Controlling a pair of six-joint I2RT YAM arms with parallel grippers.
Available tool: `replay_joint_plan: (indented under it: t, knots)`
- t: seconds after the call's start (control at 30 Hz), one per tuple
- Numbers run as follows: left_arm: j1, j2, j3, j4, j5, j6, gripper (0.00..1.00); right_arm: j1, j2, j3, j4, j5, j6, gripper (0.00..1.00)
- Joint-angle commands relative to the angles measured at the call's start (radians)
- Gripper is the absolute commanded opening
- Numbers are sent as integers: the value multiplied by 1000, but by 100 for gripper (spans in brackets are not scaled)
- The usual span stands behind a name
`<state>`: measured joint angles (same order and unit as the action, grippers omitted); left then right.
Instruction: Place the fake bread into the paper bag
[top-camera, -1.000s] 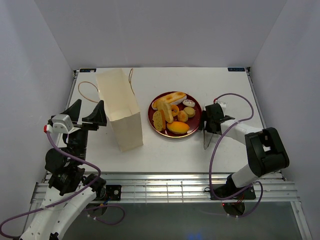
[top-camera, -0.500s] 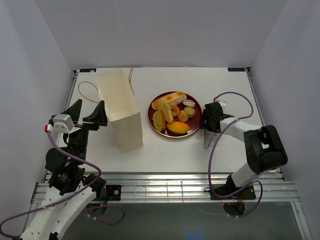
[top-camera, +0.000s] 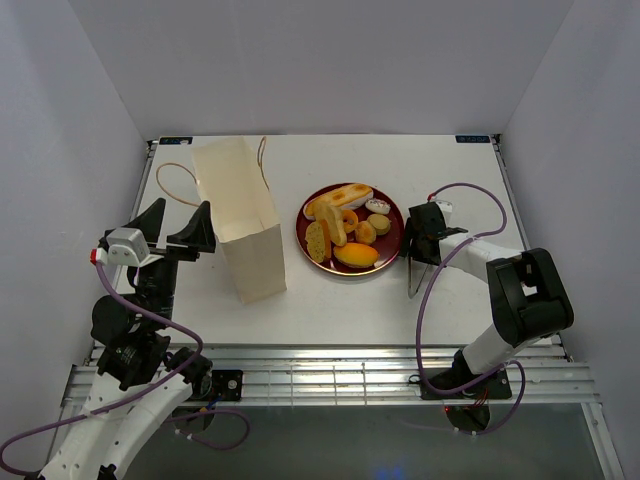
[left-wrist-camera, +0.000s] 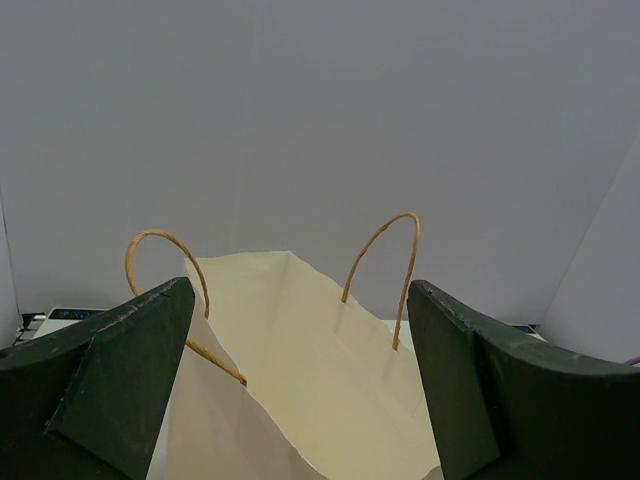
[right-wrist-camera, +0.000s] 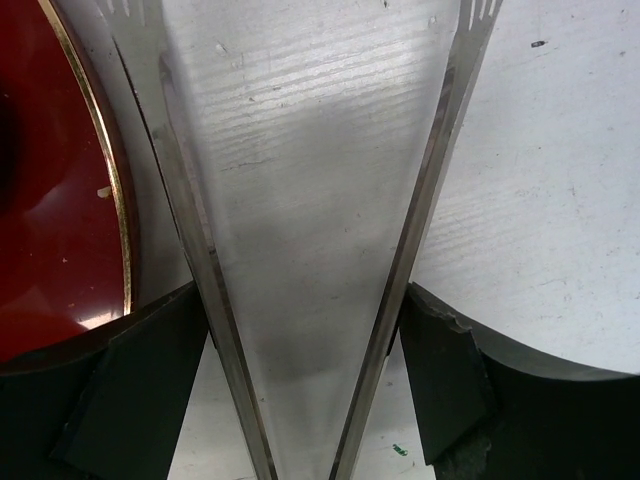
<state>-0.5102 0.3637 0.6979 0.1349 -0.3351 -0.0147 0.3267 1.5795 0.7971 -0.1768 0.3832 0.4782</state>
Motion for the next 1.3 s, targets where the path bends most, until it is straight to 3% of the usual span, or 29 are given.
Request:
replay_joint_plan:
  t: [0.0, 0.47, 0.8, 1.27]
  knots:
    - [-5, 15, -6, -8, 11, 10, 98, -2, 27, 5, -20, 3, 22, 81]
    - [-5, 12, -5, -9, 15, 9, 98, 37, 28, -12, -55, 20, 77, 85]
    - [-5, 6, -5, -8, 11, 10, 98, 37, 14, 14, -89, 29, 76, 66]
    - [-7, 11, -6, -9, 24, 10, 98, 37, -128, 54, -185, 62, 37, 63]
